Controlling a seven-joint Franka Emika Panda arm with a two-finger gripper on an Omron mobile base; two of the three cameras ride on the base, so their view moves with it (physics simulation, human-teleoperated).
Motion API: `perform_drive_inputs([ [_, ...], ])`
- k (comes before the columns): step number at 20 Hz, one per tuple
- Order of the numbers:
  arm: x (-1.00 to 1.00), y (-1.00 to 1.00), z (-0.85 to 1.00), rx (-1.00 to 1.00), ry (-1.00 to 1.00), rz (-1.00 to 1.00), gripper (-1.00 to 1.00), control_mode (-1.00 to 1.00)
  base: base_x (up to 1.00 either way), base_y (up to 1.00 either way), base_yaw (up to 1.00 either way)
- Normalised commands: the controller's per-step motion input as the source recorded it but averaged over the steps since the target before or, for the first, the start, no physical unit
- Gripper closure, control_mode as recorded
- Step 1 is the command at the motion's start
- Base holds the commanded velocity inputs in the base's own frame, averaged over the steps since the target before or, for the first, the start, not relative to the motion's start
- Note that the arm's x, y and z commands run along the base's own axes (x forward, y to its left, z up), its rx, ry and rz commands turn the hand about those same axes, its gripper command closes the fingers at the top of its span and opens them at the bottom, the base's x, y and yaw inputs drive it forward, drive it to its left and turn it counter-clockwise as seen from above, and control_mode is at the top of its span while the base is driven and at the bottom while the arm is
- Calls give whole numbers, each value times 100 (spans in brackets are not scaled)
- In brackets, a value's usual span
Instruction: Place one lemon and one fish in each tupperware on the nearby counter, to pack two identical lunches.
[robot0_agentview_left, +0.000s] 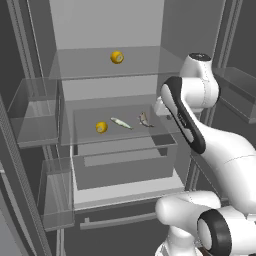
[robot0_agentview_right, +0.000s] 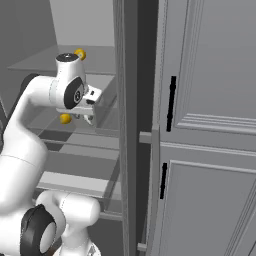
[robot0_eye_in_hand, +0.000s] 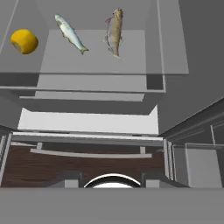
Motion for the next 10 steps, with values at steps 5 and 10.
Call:
perform_drive_inputs([
  [5, -8, 1, -9, 0, 1, 0, -100, -100, 0, 0, 0],
  [10, 0, 24, -16, 0, -7, 0, -100, -100, 0, 0, 0],
])
